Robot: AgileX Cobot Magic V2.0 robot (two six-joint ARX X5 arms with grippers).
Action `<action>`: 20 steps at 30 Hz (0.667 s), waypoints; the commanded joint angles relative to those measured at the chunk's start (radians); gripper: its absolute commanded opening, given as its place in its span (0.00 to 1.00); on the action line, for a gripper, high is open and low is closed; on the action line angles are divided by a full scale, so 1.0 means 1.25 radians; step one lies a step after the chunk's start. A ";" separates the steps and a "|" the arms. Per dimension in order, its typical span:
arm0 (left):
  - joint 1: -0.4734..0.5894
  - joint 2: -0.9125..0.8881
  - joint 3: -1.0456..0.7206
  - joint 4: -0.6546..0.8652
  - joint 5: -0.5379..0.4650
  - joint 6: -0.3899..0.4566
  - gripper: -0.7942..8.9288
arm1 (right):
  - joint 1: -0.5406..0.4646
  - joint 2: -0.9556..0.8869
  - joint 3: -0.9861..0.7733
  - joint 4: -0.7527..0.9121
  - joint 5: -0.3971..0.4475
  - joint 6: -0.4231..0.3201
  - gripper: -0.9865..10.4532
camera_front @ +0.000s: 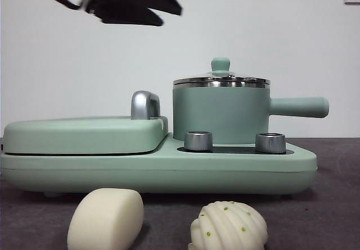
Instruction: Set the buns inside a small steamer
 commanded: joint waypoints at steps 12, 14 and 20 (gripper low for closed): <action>-0.064 0.248 0.222 0.041 -0.010 -0.026 0.36 | 0.003 0.005 0.016 0.008 0.001 0.014 0.33; -0.067 0.277 0.244 0.040 -0.010 -0.023 0.36 | 0.003 0.005 0.016 0.008 0.001 0.014 0.33; -0.067 0.345 0.279 0.035 -0.010 -0.023 0.36 | 0.003 0.005 0.016 0.008 0.001 0.014 0.33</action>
